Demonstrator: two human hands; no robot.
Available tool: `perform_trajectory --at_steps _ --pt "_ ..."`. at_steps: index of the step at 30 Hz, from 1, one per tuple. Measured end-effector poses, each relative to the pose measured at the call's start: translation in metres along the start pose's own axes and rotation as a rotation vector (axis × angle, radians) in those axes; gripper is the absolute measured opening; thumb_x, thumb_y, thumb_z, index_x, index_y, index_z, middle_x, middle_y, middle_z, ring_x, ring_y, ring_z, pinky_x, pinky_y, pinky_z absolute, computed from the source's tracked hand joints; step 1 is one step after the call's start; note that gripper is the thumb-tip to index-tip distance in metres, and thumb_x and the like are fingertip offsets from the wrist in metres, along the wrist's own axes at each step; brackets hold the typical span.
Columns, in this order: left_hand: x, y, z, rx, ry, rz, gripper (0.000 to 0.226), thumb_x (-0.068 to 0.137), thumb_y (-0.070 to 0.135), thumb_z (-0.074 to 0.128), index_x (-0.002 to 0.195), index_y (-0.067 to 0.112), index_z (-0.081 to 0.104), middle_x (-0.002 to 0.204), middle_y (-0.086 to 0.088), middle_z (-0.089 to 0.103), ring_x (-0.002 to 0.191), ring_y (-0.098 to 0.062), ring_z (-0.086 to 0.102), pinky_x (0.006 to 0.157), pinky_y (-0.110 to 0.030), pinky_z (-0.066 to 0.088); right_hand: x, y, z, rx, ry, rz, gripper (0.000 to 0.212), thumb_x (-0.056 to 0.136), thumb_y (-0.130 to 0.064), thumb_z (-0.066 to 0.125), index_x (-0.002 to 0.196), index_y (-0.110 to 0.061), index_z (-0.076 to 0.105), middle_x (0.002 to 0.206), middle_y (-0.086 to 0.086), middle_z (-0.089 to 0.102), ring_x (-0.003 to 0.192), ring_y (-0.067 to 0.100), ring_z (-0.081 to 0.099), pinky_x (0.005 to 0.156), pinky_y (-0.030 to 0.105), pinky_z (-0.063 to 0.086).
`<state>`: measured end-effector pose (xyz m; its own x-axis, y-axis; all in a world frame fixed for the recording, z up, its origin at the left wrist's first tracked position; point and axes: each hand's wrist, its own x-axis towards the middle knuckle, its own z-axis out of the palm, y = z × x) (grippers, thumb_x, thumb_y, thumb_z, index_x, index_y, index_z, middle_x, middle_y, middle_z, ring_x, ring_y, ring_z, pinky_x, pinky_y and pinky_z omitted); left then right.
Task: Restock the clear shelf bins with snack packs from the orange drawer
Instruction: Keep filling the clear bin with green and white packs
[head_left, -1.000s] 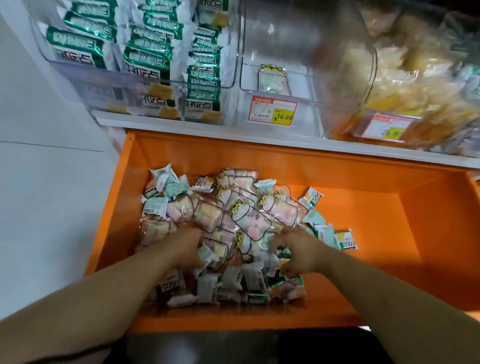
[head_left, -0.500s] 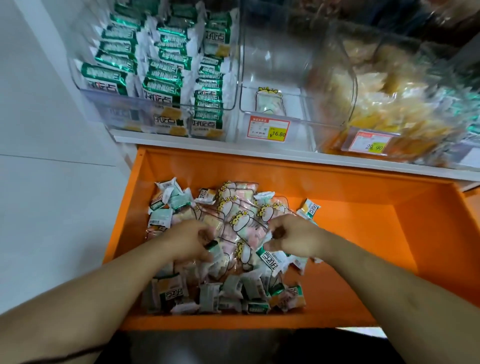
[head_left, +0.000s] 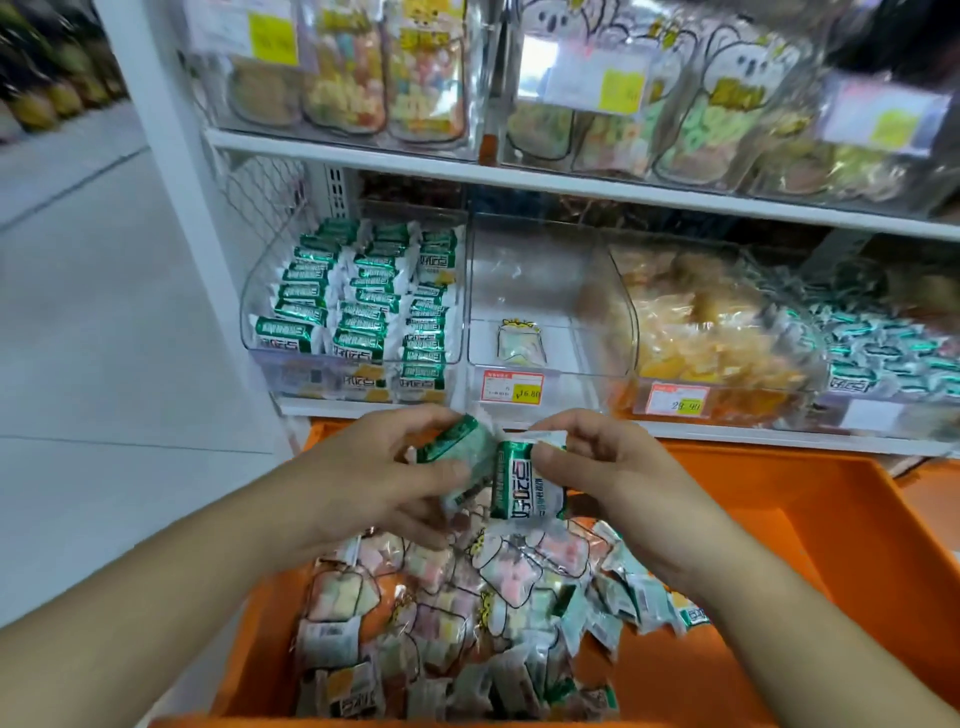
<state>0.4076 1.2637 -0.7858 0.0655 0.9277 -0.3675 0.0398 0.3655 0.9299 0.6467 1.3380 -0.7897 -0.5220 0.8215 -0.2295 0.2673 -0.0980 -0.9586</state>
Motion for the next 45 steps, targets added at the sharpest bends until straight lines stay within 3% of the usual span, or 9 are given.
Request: perform_trajectory --at_steps 5,9,16,20,23,29,34,39,45 --pt "0.001 0.011 -0.009 -0.222 0.047 0.045 0.048 0.084 0.013 0.08 0.13 0.023 0.071 0.129 -0.005 0.071 0.106 -0.03 0.075 0.087 -0.046 0.064 0.012 -0.005 0.002 -0.009 0.05 -0.073 0.036 0.088 -0.038 0.082 0.111 -0.012 0.073 0.076 0.01 0.029 0.072 0.025 0.039 0.074 0.039 0.042" --pt "0.012 0.014 -0.012 -0.402 0.031 0.043 0.037 0.091 0.015 0.068 0.127 0.011 0.073 0.121 -0.012 0.076 0.115 -0.027 0.073 0.097 -0.042 0.06 0.023 -0.006 -0.002 0.035 0.059 -0.107 0.018 0.091 -0.025 0.08 0.103 -0.013 0.073 0.063 -0.009 0.037 0.062 0.021 0.044 0.069 0.045 0.038" --pt "0.026 0.013 -0.029 0.454 0.334 0.342 0.055 0.08 0.027 0.09 0.124 0.048 0.065 0.125 0.033 0.065 0.12 0.018 0.054 0.099 -0.011 0.041 0.047 -0.002 -0.011 0.148 0.145 -0.067 0.035 0.079 -0.029 0.085 0.104 -0.008 0.072 0.067 0.003 0.044 0.065 0.026 0.052 0.069 0.044 0.047" --pt "0.03 0.008 -0.027 0.651 0.446 0.485 0.065 0.076 0.028 0.091 0.129 0.048 0.058 0.128 0.03 0.051 0.12 0.01 0.053 0.1 -0.018 0.048 0.049 -0.004 -0.006 0.362 0.103 -0.037 0.005 0.097 -0.006 0.065 0.099 -0.002 0.067 0.09 0.017 0.076 0.078 0.031 0.066 0.071 0.042 0.055" --pt "0.031 0.007 -0.024 0.714 0.439 0.541 0.067 0.076 0.023 0.09 0.131 0.043 0.059 0.129 0.03 0.043 0.122 0.011 0.048 0.095 -0.004 0.042 0.046 -0.01 -0.002 0.489 0.07 -0.052 0.02 0.098 0.006 0.053 0.089 0.002 0.07 0.091 0.021 0.077 0.079 0.028 0.075 0.064 0.036 0.063" --pt "0.028 0.0 -0.016 0.598 0.428 0.485 0.068 0.073 0.035 0.093 0.13 0.046 0.059 0.13 0.035 0.046 0.122 0.014 0.047 0.103 -0.022 0.047 0.043 -0.005 0.008 0.435 0.069 -0.069 0.031 0.09 -0.013 0.068 0.112 0.01 0.066 0.109 0.023 0.076 0.094 0.033 0.074 0.082 0.041 0.063" --pt "0.026 -0.008 -0.005 0.539 0.411 0.484 0.073 0.073 0.031 0.095 0.133 0.047 0.055 0.128 0.032 0.051 0.122 0.009 0.052 0.099 -0.023 0.053 0.039 0.002 0.027 0.321 0.137 -0.017 0.018 0.097 -0.018 0.072 0.108 -0.005 0.069 0.084 0.003 0.071 0.082 0.021 0.07 0.082 0.044 0.06" --pt "0.027 -0.014 0.003 0.501 0.396 0.439 0.086 0.073 0.025 0.094 0.135 0.055 0.043 0.137 0.024 0.054 0.118 0.0 0.063 0.092 -0.021 0.056 0.037 0.005 0.04 0.383 0.105 0.05 0.029 0.102 -0.017 0.066 0.127 -0.002 0.063 0.109 0.015 0.078 0.096 0.034 0.076 0.087 0.046 0.062" --pt "0.034 -0.016 0.005 0.182 0.245 0.209 0.086 0.057 0.065 0.094 0.13 0.055 0.049 0.126 0.025 0.066 0.12 -0.001 0.064 0.106 -0.037 0.051 0.036 0.01 0.029 0.389 0.163 0.045 0.033 0.098 -0.011 0.071 0.126 0.003 0.06 0.09 0.015 0.077 0.087 0.034 0.076 0.085 0.048 0.064"
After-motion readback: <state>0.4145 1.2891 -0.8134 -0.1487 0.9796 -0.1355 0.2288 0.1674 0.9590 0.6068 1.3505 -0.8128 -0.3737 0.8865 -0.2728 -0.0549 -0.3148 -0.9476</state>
